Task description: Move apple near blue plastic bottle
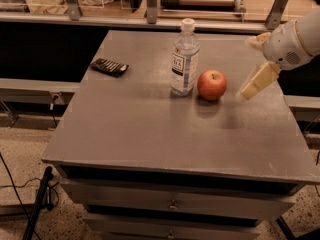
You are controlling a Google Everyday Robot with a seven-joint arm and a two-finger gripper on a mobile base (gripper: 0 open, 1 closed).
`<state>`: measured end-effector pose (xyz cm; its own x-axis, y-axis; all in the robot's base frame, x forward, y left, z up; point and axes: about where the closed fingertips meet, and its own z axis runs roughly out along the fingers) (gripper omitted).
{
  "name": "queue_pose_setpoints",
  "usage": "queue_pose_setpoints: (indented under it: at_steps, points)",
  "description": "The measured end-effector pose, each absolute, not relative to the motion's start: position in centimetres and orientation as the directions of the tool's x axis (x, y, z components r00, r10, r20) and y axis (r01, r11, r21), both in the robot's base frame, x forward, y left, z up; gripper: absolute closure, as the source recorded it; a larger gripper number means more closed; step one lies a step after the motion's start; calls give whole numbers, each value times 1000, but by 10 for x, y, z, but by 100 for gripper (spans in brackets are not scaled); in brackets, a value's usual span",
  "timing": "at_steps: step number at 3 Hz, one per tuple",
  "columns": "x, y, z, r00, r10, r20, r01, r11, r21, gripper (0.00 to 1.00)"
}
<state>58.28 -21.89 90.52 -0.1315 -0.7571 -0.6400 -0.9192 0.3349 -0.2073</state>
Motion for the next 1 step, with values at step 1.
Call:
queue_pose_setpoints:
  at_steps: [1]
  points:
    - [583, -219, 905, -131, -757, -640, -919, 335, -207, 0]
